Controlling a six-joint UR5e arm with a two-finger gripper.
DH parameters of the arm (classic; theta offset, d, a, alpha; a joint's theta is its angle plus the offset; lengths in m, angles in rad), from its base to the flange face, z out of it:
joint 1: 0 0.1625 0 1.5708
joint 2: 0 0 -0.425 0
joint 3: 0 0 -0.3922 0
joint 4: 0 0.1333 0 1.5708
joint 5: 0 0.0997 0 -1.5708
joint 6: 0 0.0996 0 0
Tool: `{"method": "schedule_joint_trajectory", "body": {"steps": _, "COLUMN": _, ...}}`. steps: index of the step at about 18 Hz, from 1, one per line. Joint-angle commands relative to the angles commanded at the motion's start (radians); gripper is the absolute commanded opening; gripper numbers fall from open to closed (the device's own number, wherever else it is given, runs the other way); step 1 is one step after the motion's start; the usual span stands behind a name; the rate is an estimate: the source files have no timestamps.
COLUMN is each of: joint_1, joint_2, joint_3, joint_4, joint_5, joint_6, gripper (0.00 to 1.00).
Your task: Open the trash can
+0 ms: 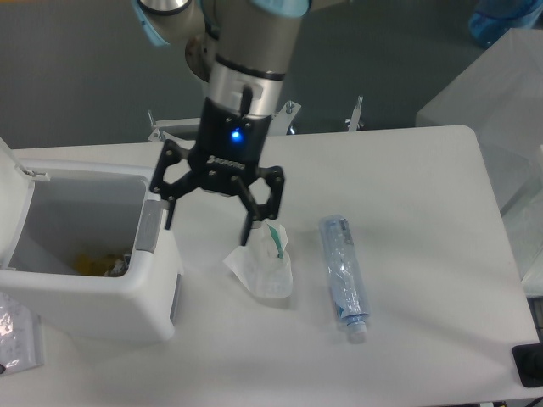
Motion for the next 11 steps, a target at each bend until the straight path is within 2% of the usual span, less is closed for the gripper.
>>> {"method": "schedule_joint_trajectory", "body": {"steps": 3, "joint_1": 0.051, "joint_2": -0.021, "joint_3": -0.003, "joint_4": -0.005, "joint_5": 0.118, "joint_6": 0.074, "gripper": 1.0}}
{"method": "schedule_joint_trajectory", "body": {"steps": 7, "joint_1": 0.135, "joint_2": -0.096, "joint_3": 0.003, "joint_4": -0.018, "joint_5": 0.203, "joint_6": 0.129, "gripper": 1.0}}
{"method": "schedule_joint_trajectory", "body": {"steps": 11, "joint_1": 0.209, "joint_2": -0.123, "joint_3": 0.005, "joint_4": -0.09, "joint_5": 0.257, "joint_6": 0.357, "gripper": 1.0}}
